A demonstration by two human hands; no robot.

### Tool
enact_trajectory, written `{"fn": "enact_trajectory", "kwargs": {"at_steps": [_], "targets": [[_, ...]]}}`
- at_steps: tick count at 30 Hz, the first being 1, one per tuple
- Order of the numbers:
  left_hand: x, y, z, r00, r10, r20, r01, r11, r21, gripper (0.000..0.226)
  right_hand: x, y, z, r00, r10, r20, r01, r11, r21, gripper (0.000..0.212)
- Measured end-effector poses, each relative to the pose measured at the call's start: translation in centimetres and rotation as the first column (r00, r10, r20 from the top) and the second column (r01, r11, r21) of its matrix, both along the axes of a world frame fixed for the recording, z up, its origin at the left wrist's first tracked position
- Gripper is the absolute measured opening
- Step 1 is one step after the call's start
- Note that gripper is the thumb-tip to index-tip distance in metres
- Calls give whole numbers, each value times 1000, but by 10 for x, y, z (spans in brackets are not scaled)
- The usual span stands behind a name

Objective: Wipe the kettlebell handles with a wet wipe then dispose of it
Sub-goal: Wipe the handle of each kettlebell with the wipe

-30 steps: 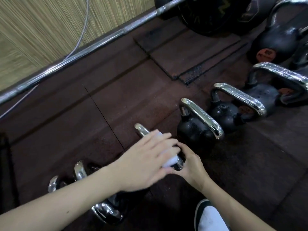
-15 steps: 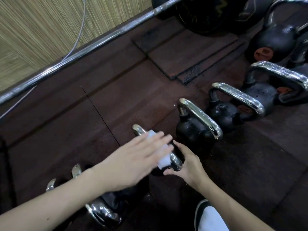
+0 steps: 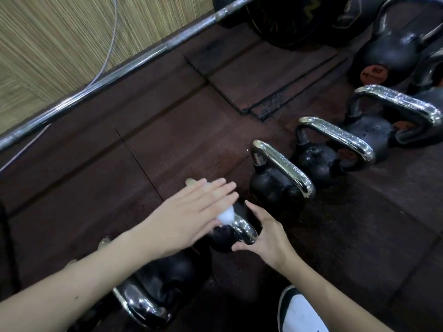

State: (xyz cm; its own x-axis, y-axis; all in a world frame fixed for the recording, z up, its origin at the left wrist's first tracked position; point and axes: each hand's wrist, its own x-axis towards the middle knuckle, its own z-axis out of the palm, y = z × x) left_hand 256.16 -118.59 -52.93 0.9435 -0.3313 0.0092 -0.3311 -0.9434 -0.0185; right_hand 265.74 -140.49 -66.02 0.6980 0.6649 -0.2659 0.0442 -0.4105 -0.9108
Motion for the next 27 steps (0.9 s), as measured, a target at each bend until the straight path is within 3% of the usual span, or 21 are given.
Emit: {"fn": "enact_trajectory", "kwargs": {"at_steps": [6,10,15,17,20,23,25,27], "targets": [[1,6,6,993,108,-46,-113,987,-118,49,0,-1,-1,997,-25,-70,28,999,35,124],[21,5,13,940,311,-138,-340,867,-364,52,6,-10,3,1000,1,2,-1,999,40,107],[67,-5,30,873,479,-89,-443,705,-553,44,32,-49,-1,925,-348,155,341,937,68,52],[91,-17,34,876,481,-39,-413,706,-575,43,48,-62,0,887,-407,217,399,913,81,51],[124,-38,27,905,425,31,-345,775,-529,40,69,-68,-1,900,-379,215,371,925,74,83],[143,-61,5,973,225,57,-199,934,-298,45,87,-61,-8,958,-241,158,244,970,-4,122],[142,-80,-5,997,55,54,-48,993,-111,50,96,-55,-10,971,-196,137,204,978,-49,130],[134,-94,-5,994,-108,10,108,993,-46,53,101,-53,-14,972,-197,131,204,978,-46,121]]}}
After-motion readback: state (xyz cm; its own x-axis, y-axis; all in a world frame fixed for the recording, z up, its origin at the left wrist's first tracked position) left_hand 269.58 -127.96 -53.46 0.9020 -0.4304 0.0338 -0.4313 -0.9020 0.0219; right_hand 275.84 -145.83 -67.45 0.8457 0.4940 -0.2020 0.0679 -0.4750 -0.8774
